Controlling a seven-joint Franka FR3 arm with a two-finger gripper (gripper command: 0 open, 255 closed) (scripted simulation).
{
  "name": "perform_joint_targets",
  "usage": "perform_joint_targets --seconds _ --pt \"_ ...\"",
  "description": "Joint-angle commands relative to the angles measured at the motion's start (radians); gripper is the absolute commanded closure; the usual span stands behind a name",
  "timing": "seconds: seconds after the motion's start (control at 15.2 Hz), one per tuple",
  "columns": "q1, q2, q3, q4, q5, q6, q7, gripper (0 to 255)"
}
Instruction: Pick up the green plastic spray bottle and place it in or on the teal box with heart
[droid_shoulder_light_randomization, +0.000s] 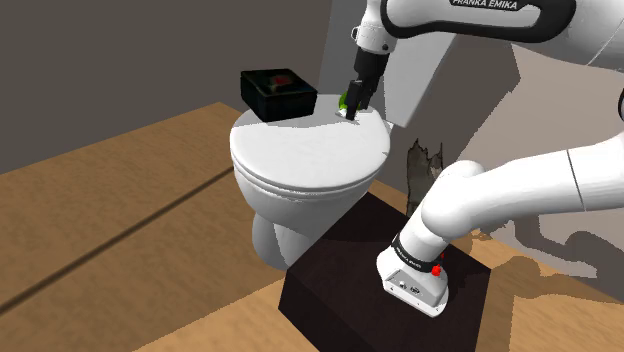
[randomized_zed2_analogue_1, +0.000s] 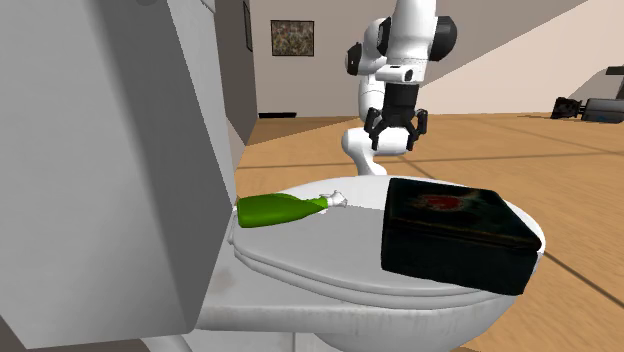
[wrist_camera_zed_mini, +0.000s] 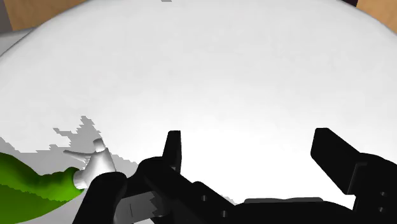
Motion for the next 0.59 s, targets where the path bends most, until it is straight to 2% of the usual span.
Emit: perform_joint_targets --seconds 0.0,0.53 --pt "0.0 0.0 0.0 0.0 0.0 0.0 0.0 0" --pt "-0.035 0.193 -0.222 0.092 -0.002 0.123 -0.223 0"
